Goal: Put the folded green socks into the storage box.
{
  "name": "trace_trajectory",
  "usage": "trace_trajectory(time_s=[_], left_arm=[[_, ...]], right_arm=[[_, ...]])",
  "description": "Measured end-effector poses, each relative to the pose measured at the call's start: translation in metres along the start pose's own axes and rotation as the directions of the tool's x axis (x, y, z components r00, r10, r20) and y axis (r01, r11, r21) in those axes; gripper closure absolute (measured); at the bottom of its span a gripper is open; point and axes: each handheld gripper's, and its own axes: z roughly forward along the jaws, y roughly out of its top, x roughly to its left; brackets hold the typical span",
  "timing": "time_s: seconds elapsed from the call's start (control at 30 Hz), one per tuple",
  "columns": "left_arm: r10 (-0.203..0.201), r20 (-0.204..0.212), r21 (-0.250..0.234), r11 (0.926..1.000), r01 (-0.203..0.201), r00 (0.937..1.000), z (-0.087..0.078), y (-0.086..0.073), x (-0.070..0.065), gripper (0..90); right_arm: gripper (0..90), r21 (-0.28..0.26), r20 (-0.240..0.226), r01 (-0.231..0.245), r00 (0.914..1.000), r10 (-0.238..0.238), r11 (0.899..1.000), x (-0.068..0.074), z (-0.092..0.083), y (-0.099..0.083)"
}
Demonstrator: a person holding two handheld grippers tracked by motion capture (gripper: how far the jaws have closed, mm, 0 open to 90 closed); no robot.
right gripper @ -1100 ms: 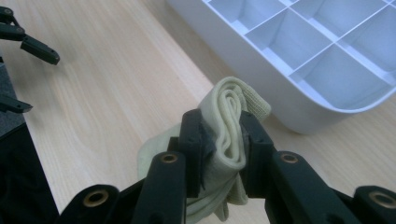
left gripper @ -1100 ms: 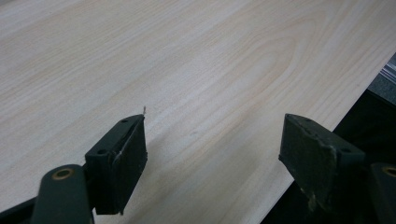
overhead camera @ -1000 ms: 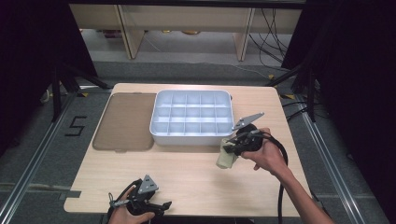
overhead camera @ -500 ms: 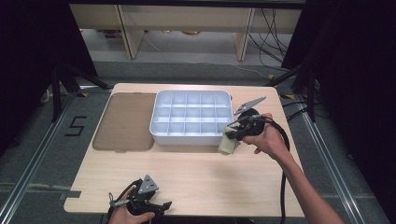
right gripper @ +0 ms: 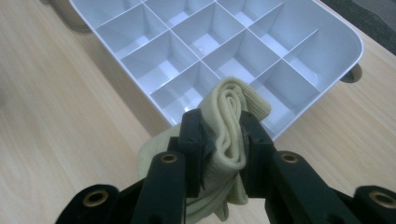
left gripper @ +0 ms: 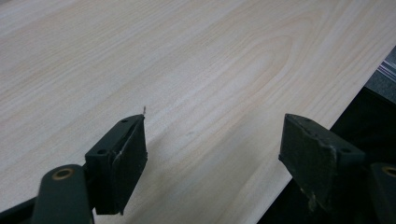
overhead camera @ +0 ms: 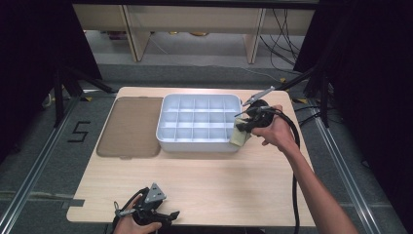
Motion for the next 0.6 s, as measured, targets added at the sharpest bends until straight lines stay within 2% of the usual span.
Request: trace_trajectory(time_s=[0.03, 0.07, 0.13, 0.17, 0.2, 0.23, 0.33, 0.4, 0.47, 0.5, 0.57, 0.6], left_arm=[[0.016, 0.000, 0.003, 0.9999, -0.016, 0.9999, -0.001, 0.000, 0.001, 22.5], [0.009, -0.001, 0.001, 1.0000, -0.009, 1.0000, 0.000, 0.000, 0.000, 22.4], [0.001, 0.000, 0.001, 1.0000, -0.001, 1.0000, 0.000, 0.000, 0.000, 22.4], [0.000, 0.002, 0.001, 1.0000, 0.000, 1.0000, 0.000, 0.000, 0.000, 22.4], [0.018, 0.000, 0.001, 0.9998, -0.018, 0.9998, 0.000, 0.000, 0.001, 22.4], [0.018, 0.000, 0.002, 0.9998, -0.018, 0.9998, 0.000, 0.000, 0.001, 22.4], [0.018, -0.001, 0.001, 0.9998, -0.018, 0.9998, 0.000, 0.000, 0.000, 22.4], [0.018, 0.002, -0.004, 0.9998, -0.018, 0.9998, 0.000, 0.000, 0.000, 22.4], [0.018, -0.002, -0.003, 0.9998, -0.018, 0.9998, 0.001, 0.000, 0.001, 22.5], [0.025, -0.012, 0.007, 0.9997, -0.025, 0.9996, 0.000, 0.000, 0.001, 22.5], [0.015, -0.006, 0.004, 0.9999, -0.015, 0.9999, 0.001, 0.000, 0.000, 22.5], [0.027, -0.012, 0.009, 0.9996, -0.027, 0.9996, 0.000, 0.000, 0.001, 22.5]], right_arm=[[74.4, 0.000, 0.005, 0.000, 1.0000, 0.000, 1.000, -0.001, 0.002, 0.001], [74.4, 0.004, 0.011, 0.014, 0.9998, -0.014, 1.000, -0.003, 0.004, 0.002], [74.4, 0.012, 0.019, -0.005, 0.9998, 0.005, 1.000, -0.005, 0.007, 0.004], [74.4, 0.007, 0.024, 0.012, 0.9996, -0.012, 1.000, -0.007, 0.009, 0.005], [74.4, 0.025, 0.018, -0.025, 0.9995, 0.025, 0.999, -0.006, 0.010, 0.006], [74.4, 0.016, 0.023, -0.013, 0.9997, 0.012, 1.000, -0.008, 0.012, 0.008], [74.4, 0.030, 0.024, -0.026, 0.9994, 0.025, 0.999, -0.009, 0.018, 0.013], [74.4, 0.028, 0.034, -0.013, 0.9994, 0.012, 1.000, -0.011, 0.021, 0.016], [74.4, 0.042, 0.034, -0.028, 0.9991, 0.027, 0.999, -0.012, 0.024, 0.020], [74.4, 0.045, 0.038, -0.020, 0.9991, 0.019, 0.999, -0.013, 0.026, 0.021], [74.4, 0.059, 0.047, -0.035, 0.9984, 0.032, 0.998, -0.014, 0.028, 0.024], [74.4, 0.066, 0.049, -0.034, 0.9983, 0.031, 0.997, -0.015, 0.030, 0.025]])
